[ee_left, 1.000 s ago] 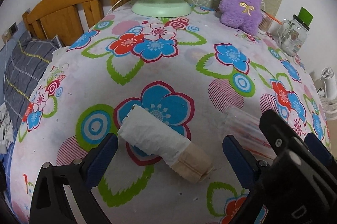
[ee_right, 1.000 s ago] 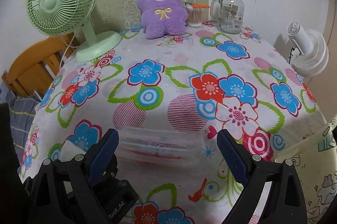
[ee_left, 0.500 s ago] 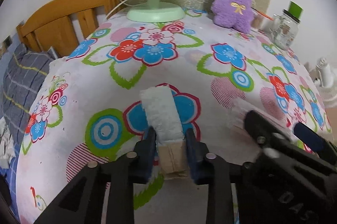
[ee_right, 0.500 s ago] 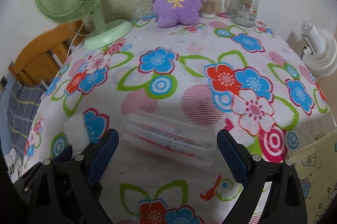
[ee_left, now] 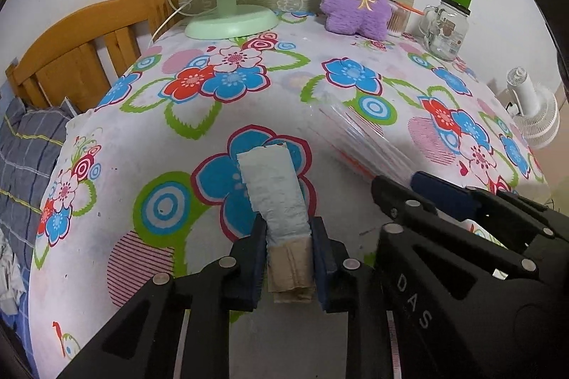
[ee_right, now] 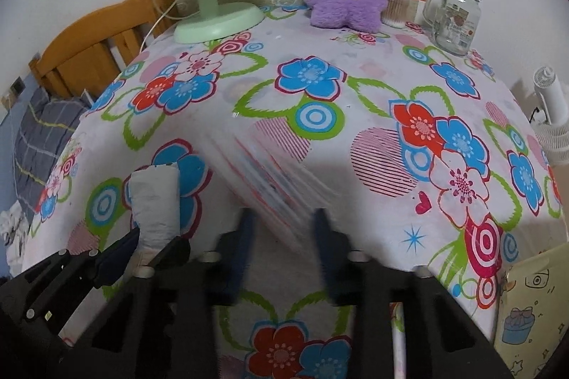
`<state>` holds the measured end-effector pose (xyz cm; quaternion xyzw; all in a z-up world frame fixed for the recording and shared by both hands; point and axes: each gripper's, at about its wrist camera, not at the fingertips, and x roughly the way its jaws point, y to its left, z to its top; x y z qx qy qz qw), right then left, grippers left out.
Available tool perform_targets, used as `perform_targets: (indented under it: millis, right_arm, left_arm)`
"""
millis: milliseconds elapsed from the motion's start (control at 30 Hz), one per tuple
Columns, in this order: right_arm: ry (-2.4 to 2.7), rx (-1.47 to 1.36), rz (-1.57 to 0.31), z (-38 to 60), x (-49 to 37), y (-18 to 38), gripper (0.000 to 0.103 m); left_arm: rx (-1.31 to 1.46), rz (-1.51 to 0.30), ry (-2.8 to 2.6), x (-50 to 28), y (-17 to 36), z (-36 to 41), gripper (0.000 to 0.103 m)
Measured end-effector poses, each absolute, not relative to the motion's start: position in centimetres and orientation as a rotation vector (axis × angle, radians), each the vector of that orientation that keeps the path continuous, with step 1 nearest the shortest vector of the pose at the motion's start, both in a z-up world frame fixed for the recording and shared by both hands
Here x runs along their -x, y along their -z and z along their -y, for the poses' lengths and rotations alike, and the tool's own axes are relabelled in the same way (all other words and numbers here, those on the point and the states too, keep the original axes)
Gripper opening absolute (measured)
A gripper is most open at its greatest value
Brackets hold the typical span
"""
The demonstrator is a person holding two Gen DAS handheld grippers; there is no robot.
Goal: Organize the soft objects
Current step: 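Grasp the white rolled cloth with the left tool while the right tool grasps the clear straw pack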
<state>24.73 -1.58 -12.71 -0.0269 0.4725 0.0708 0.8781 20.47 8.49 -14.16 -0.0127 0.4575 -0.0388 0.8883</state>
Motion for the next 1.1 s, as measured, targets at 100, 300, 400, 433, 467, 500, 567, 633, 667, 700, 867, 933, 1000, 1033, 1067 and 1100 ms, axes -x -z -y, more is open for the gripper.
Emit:
perform_targets:
  millis: [100,300,400,433,467,500,567,633,667,700,867,933,1000,1033,1067,1100]
  right_arm:
    - [-0.163,0.062,-0.992,1.5,-24.3,12.6,0.02]
    - [-0.195,0.028,-1.011,2.0,-22.9,12.2,0.017]
    - [-0.206,0.014,-1.013,2.3,-21.8,11.9,0.017]
    - [-0.206,0.014,-1.013,2.4,-21.4,11.8,0.017]
    - [-0.209,0.013,-1.016,2.5,-20.9,11.7,0.017]
    - [-0.212,0.01,-1.023,2.7,-20.4,11.7,0.017]
    - [-0.214,0.004,-1.027,3.0,-19.6,11.6,0.018]
    - [-0.217,-0.003,-1.029,3.2,-18.7,11.4,0.018]
    - [-0.222,-0.005,-1.03,3.2,-18.4,11.3,0.019]
    - [-0.225,0.001,-1.028,3.2,-17.9,11.1,0.02]
    - [-0.218,0.041,-1.016,3.1,-17.1,10.9,0.038]
    - [-0.211,0.051,-0.997,3.1,-17.1,10.6,0.06]
    - [-0.22,0.06,-0.968,2.9,-17.1,10.2,0.069]
    - [-0.229,0.07,-0.956,2.6,-17.3,10.1,0.07]
    - [-0.231,0.084,-0.955,2.4,-17.5,10.1,0.07]
    - [-0.231,0.097,-0.955,2.1,-17.8,10.2,0.07]
  left_arm:
    - [0.029,-0.952,0.092,-20.1,14.1,-8.5,0.022]
    - [0.018,-0.949,0.101,-18.9,13.9,-8.4,0.022]
    - [0.013,-0.947,0.113,-18.1,13.8,-8.1,0.022]
    - [0.012,-0.948,0.119,-17.8,13.8,-8.0,0.022]
    - [0.011,-0.947,0.124,-17.4,13.8,-7.9,0.022]
    - [0.006,-0.946,0.127,-17.0,13.9,-7.8,0.022]
    - [-0.001,-0.941,0.13,-16.4,13.8,-7.5,0.022]
    - [-0.001,-0.933,0.137,-15.6,13.7,-7.4,0.022]
    - [-0.002,-0.931,0.14,-15.3,13.7,-7.3,0.022]
    - [-0.004,-0.926,0.142,-14.9,13.6,-7.3,0.022]
    - [-0.012,-0.914,0.134,-14.2,13.5,-7.3,0.022]
    - [-0.015,-0.909,0.133,-14.2,13.3,-7.5,0.022]
    - [-0.009,-0.904,0.127,-14.4,13.1,-7.8,0.022]
    - [-0.009,-0.902,0.124,-14.5,13.1,-7.9,0.022]
    - [-0.008,-0.901,0.12,-14.6,13.1,-8.0,0.022]
    - [-0.007,-0.902,0.117,-14.8,13.2,-8.1,0.022]
